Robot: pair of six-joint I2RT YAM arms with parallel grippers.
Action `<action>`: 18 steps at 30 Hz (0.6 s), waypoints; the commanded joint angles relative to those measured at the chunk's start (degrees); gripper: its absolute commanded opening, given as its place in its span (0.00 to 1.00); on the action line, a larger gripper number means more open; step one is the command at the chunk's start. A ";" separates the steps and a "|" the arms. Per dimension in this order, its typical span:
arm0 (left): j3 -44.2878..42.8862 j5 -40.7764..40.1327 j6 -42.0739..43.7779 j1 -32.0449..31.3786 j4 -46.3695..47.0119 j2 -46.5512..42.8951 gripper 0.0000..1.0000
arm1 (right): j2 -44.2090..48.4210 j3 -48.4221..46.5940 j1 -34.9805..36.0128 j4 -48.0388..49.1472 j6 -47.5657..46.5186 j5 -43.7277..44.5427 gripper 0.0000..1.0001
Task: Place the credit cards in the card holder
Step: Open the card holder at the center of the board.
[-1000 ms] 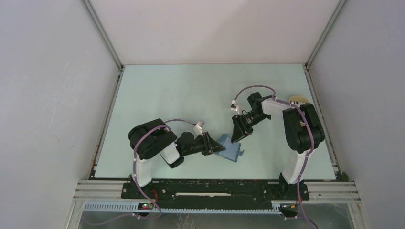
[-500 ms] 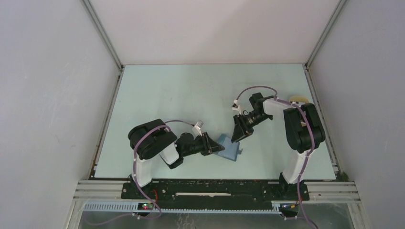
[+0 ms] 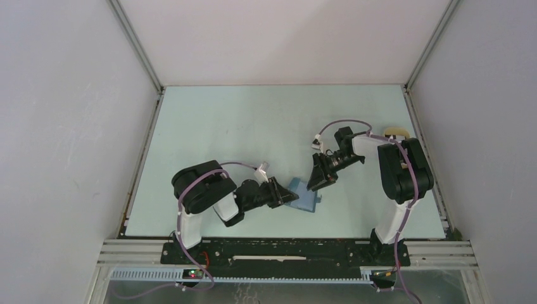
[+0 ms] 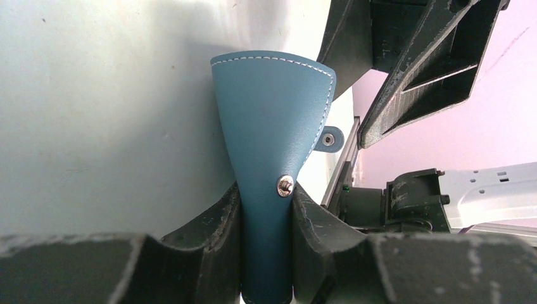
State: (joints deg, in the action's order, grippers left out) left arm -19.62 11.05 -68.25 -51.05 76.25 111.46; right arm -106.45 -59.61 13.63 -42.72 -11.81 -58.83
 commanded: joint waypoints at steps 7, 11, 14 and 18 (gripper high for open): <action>-0.69 -2.69 -0.78 -0.77 4.40 0.51 0.32 | -1.06 0.36 -1.41 2.23 5.03 1.19 0.57; -0.91 -2.53 -0.83 -0.73 4.47 0.74 0.32 | -1.65 0.67 -1.43 3.08 6.93 2.08 0.57; -0.95 -2.52 -0.83 -0.85 4.59 0.79 0.32 | -2.53 0.66 -1.33 3.37 7.78 2.78 0.57; -1.16 -2.26 -0.79 -0.90 4.57 0.87 0.33 | -3.12 0.67 -1.02 3.84 8.56 3.04 0.57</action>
State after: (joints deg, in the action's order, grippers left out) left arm -19.62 9.54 -68.64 -51.62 77.08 112.12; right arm -108.84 -59.29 12.40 -39.94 -5.39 -56.31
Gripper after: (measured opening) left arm 0.329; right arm 0.575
